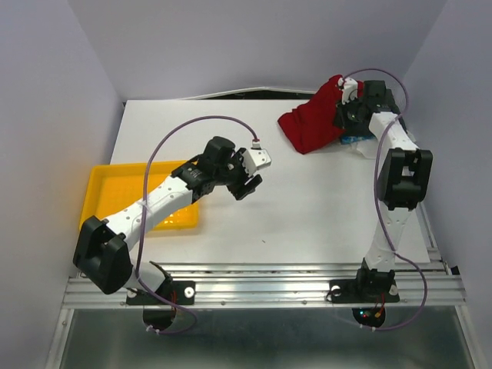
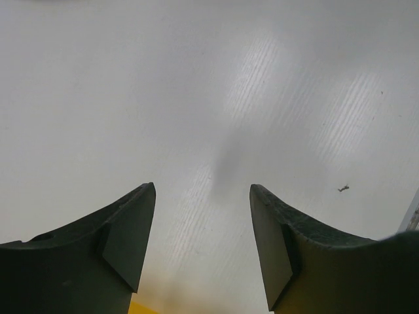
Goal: Fold and stack the skirts
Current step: Neatly place the folded skirt to the corner
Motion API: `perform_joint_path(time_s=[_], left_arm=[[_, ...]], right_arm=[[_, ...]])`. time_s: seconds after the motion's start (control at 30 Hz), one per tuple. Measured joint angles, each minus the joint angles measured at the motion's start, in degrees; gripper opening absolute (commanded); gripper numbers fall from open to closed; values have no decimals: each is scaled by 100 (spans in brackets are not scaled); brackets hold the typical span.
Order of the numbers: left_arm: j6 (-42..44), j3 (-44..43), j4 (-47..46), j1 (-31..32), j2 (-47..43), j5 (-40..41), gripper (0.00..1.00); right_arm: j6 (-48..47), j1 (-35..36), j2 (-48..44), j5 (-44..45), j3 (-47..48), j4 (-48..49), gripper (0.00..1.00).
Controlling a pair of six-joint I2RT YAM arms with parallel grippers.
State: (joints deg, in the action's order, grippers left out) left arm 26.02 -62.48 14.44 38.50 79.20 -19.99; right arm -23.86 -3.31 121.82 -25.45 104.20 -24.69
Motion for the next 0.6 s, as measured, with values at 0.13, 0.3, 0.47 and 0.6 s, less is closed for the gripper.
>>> perform_joint_path(time_s=[0.13,0.3,0.47,0.6], left_arm=[[0,15,0,-13,-33,-17,71],[0,17,0,-13,-33,-42,71],[0,17,2,-15,-33,-83,71],[0,17,2,-15,-24,-109,71]], right_arm=[[-129,-168,120,-15,570,-295,1],[-138,-315,125,-181,872,-522,1],[-59,-492,125,-404,1198,-704,1],[101,-638,125,-616,1552,-831,1]])
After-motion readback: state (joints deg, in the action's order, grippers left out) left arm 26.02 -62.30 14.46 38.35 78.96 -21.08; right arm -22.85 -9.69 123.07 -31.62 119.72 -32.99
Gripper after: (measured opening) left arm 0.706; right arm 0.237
